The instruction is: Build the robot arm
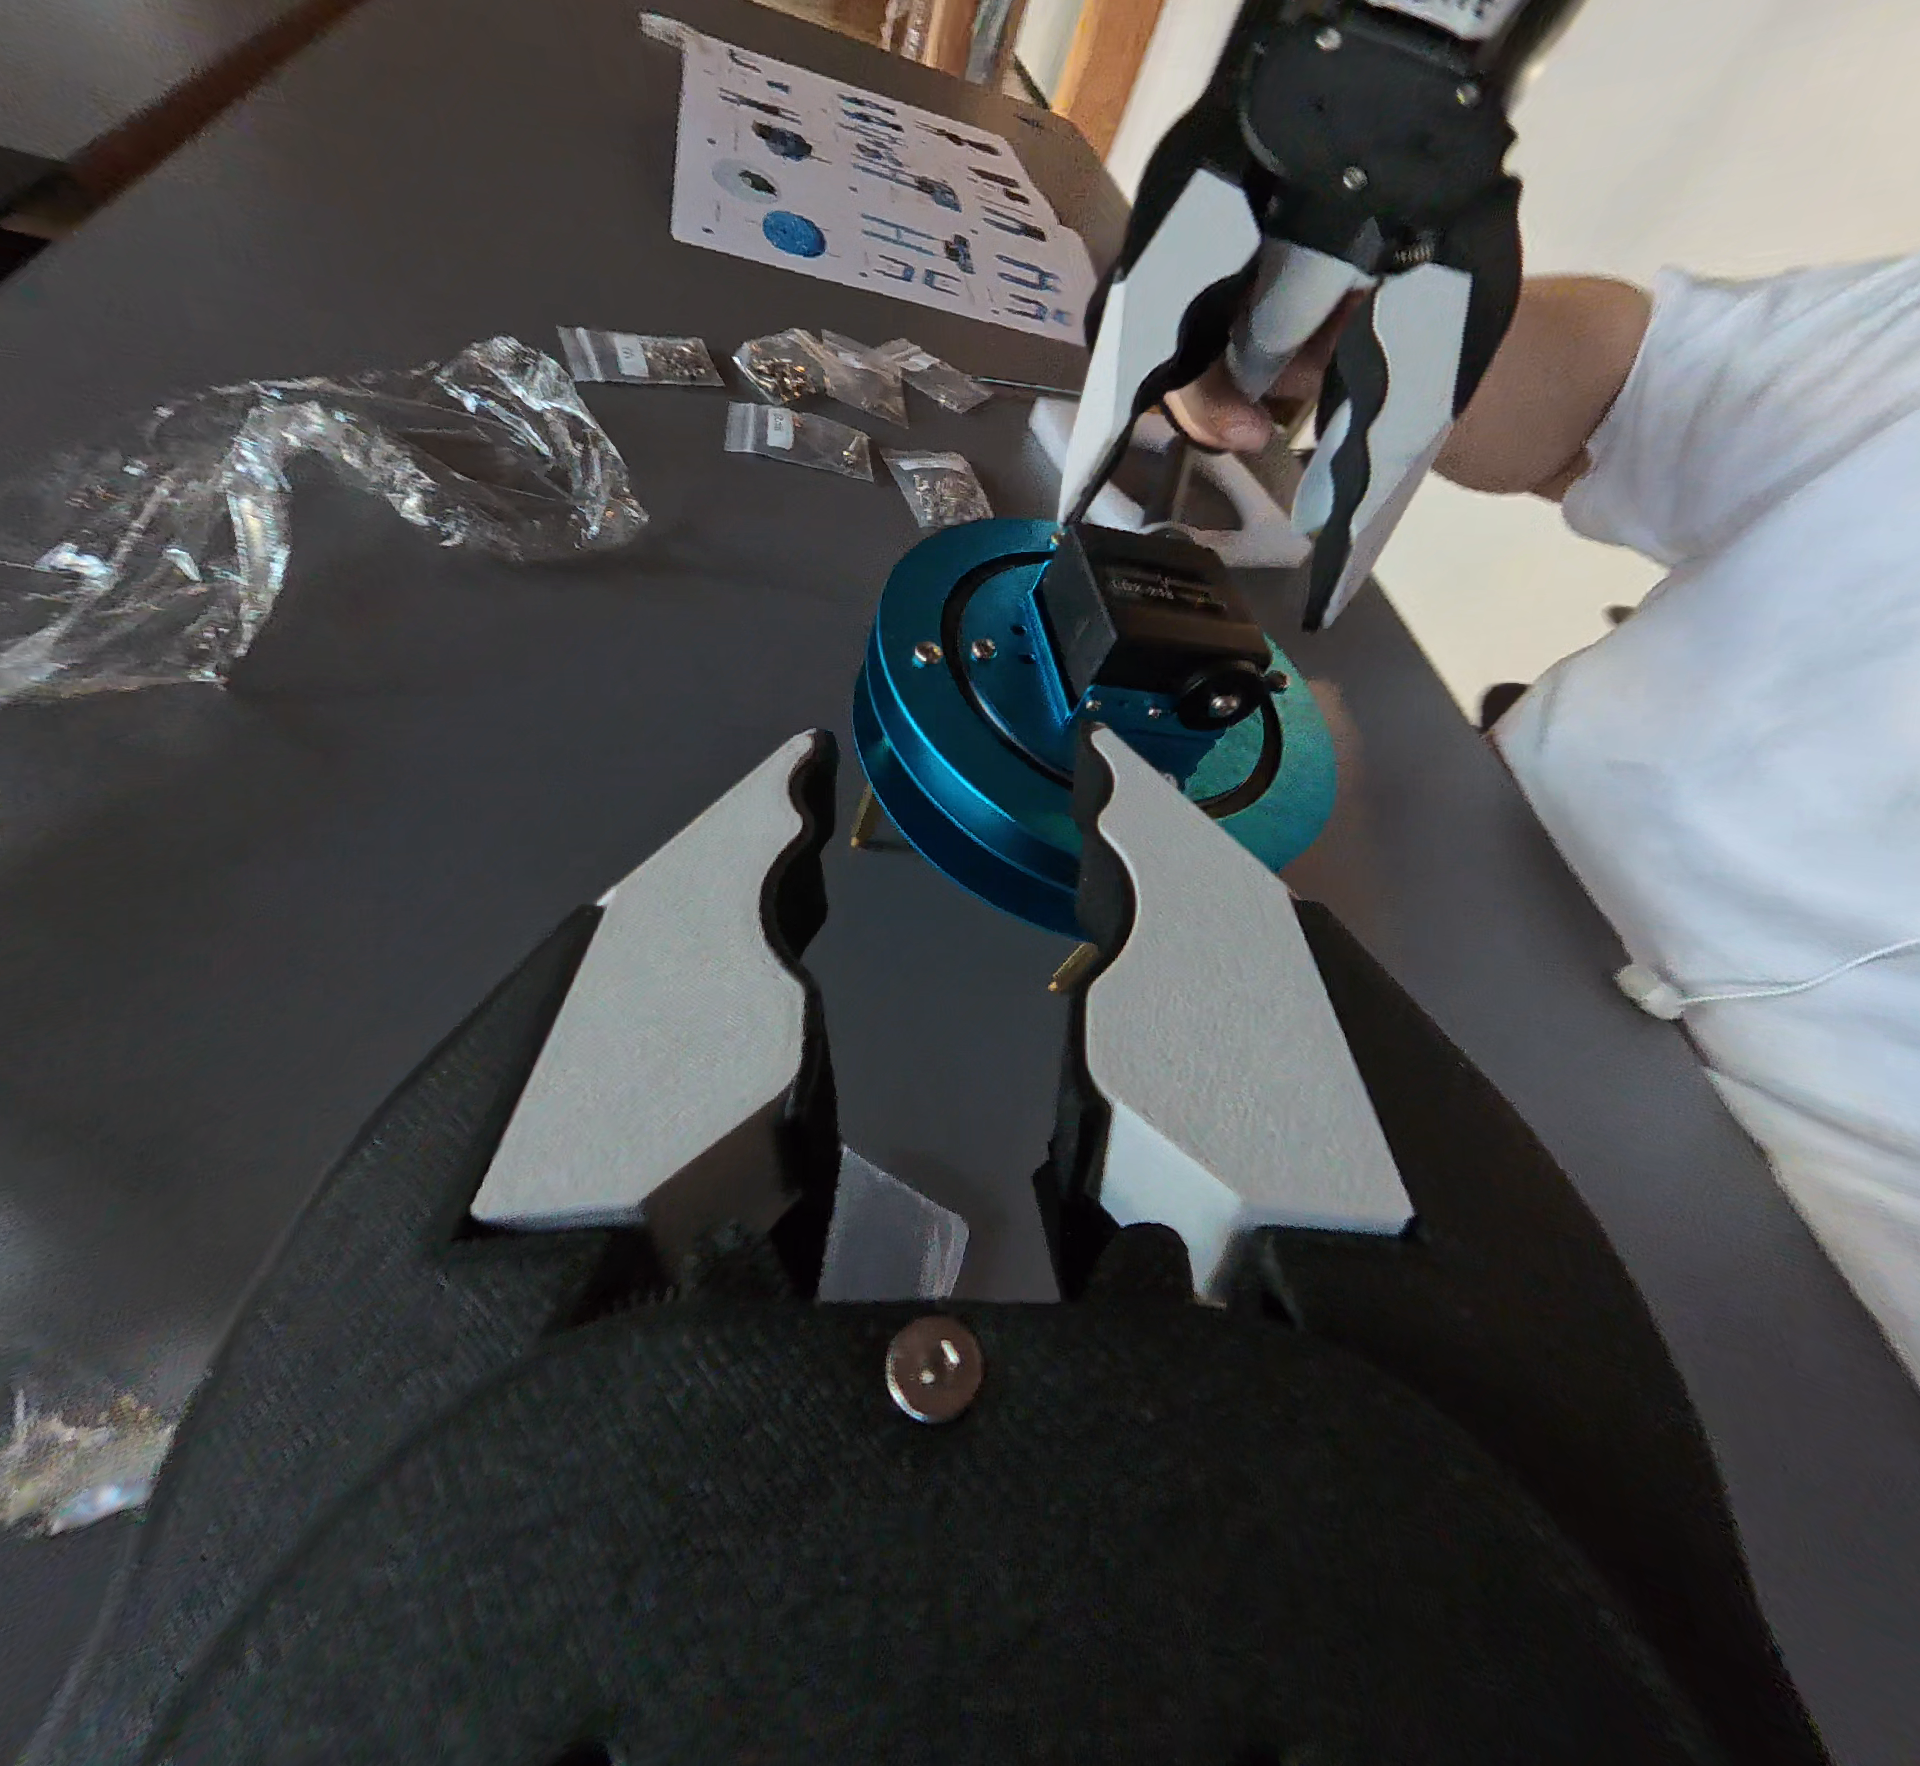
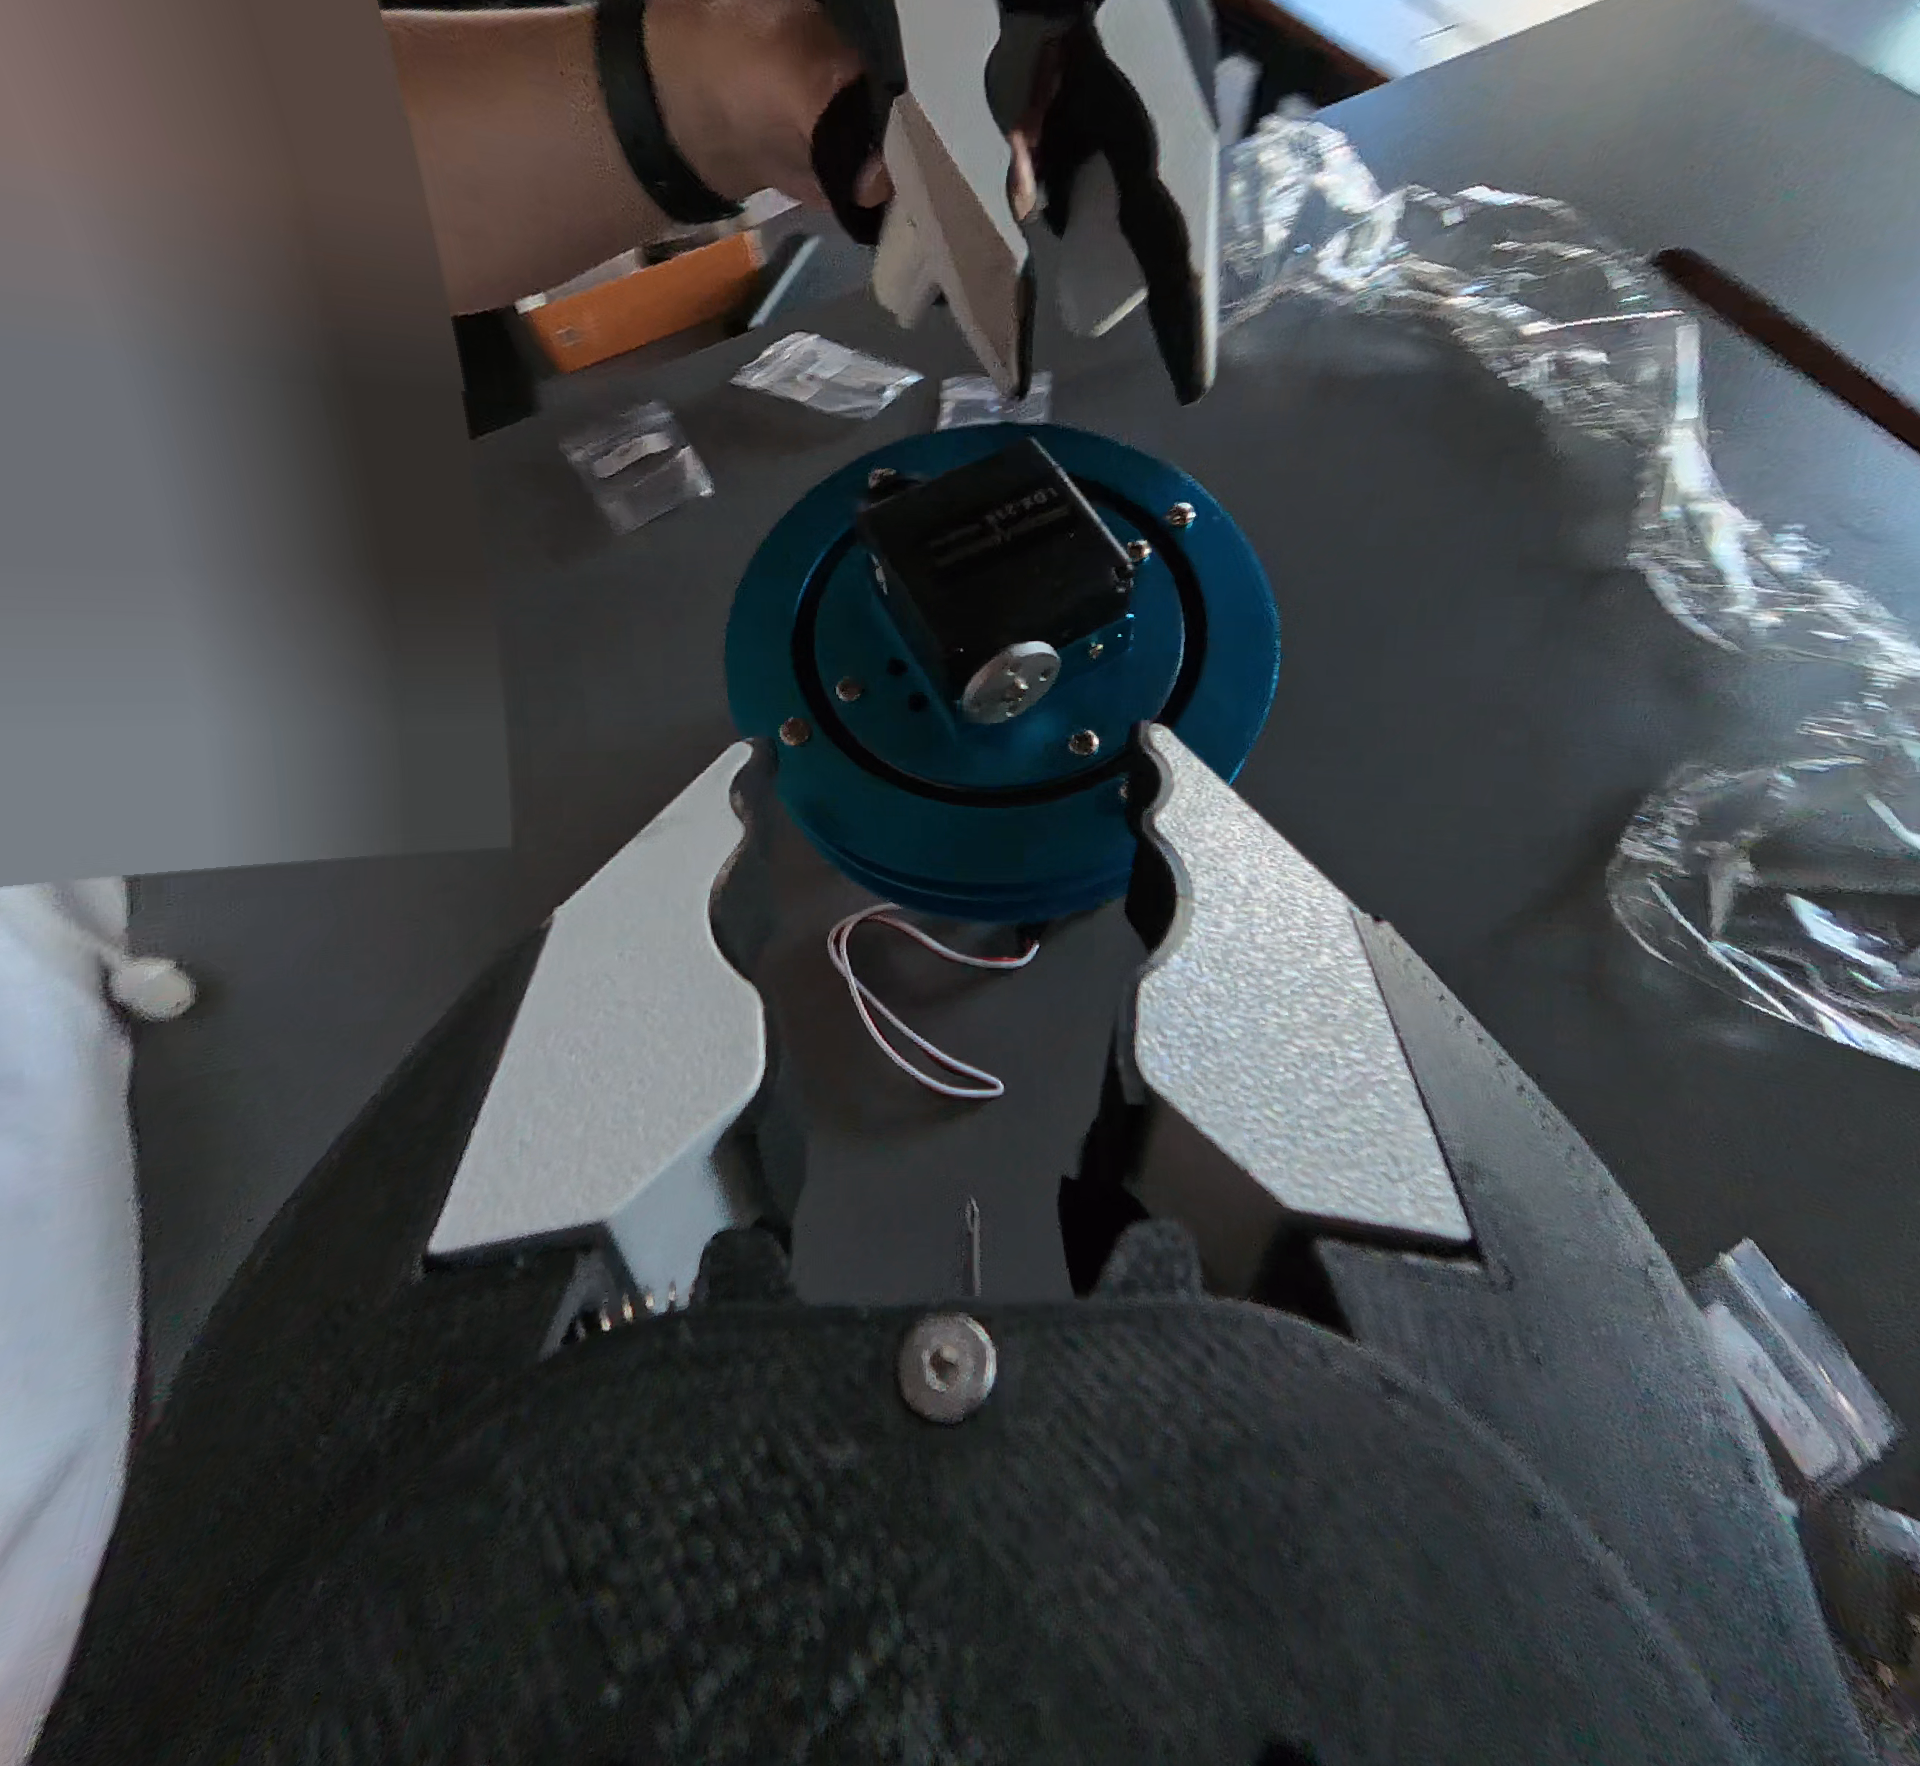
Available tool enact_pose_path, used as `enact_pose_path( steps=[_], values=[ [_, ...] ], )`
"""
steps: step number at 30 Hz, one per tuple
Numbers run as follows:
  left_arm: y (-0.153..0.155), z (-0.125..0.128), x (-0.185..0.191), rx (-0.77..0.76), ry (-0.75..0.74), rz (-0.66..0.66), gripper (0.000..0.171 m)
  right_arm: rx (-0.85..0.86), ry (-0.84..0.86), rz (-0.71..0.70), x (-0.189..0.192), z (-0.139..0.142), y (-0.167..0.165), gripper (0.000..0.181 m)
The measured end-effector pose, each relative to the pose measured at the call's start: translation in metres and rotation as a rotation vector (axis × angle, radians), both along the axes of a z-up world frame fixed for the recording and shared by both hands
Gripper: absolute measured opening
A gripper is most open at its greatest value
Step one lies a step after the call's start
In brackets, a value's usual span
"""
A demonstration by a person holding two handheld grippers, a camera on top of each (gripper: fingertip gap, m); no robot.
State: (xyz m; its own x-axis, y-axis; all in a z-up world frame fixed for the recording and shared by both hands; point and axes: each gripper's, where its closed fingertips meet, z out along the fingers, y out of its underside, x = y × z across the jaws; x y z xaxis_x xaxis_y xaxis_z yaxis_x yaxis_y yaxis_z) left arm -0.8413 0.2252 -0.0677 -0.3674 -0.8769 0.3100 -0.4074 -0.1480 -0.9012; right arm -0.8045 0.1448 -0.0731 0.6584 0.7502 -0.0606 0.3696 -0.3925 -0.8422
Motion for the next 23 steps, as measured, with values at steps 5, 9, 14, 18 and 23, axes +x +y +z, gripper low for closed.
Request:
enact_pose_path(
  steps=[5, 9, 14, 18, 23],
  values=[
    [-0.006, 0.006, 0.002, -0.106, 0.032, -0.096, 0.048, 0.191, -0.099, -0.165, -0.009, 0.002, -0.006, 0.082],
    [-0.013, -0.002, -0.006, -0.094, 0.077, -0.131, 0.061, 0.151, -0.078, -0.135, 0.0, -0.006, -0.004, 0.1],
    [-0.022, -0.006, -0.014, -0.04, 0.075, -0.101, 0.067, 0.076, -0.044, 0.012, 0.012, -0.007, -0.004, 0.1],
    [-0.027, -0.006, -0.016, -0.028, 0.091, -0.012, 0.076, 0.093, -0.043, 0.006, 0.019, -0.008, 0.0, 0.098],
    [-0.03, -0.009, -0.016, -0.054, 0.08, 0.048, 0.076, 0.012, -0.006, -0.028, 0.019, -0.009, 0.009, 0.098]
  ],
)
